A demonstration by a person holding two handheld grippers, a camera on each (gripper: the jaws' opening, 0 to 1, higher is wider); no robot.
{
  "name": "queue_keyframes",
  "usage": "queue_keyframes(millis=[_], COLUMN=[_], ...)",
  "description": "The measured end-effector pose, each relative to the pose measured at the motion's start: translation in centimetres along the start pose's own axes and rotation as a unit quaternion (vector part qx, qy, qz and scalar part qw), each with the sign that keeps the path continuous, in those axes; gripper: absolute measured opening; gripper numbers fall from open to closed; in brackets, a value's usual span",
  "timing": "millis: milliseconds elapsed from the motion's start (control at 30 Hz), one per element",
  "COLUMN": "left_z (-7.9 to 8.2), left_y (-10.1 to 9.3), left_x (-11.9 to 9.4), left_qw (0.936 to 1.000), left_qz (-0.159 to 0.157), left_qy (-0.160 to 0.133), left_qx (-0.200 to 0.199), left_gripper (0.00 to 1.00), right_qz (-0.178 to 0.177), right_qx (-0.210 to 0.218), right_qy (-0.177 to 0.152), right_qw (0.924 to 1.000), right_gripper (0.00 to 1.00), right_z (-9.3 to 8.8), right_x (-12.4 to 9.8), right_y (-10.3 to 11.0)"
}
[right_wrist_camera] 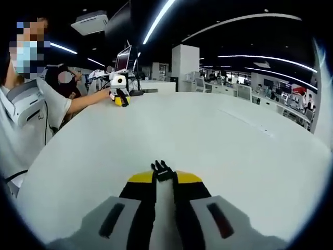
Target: Snap the two parts of the plastic buckle together until the buckle closes and remains connected.
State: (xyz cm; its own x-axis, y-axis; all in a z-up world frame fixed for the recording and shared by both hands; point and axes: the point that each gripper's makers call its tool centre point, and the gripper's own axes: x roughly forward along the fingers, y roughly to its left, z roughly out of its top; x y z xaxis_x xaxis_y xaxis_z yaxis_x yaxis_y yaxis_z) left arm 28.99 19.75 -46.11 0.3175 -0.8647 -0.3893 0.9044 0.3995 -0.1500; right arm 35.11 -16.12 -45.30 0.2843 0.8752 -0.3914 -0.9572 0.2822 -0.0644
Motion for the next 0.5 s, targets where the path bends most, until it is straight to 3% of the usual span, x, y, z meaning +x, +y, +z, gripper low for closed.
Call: queue_keyframes(millis=[500], left_z=[0.5], left_y=[0.0], left_x=[-0.1], left_qw=[0.9999], left_qz=[0.007], left_qy=[-0.015], left_qx=[-0.002], left_gripper=[0.13], right_qz=[-0.015], right_qx=[0.012], right_qy=[-0.021], right_qw=[0.9996], right_gripper=[0.13], right_z=[1.1], right_x=[-0.3], right_y=[0.0])
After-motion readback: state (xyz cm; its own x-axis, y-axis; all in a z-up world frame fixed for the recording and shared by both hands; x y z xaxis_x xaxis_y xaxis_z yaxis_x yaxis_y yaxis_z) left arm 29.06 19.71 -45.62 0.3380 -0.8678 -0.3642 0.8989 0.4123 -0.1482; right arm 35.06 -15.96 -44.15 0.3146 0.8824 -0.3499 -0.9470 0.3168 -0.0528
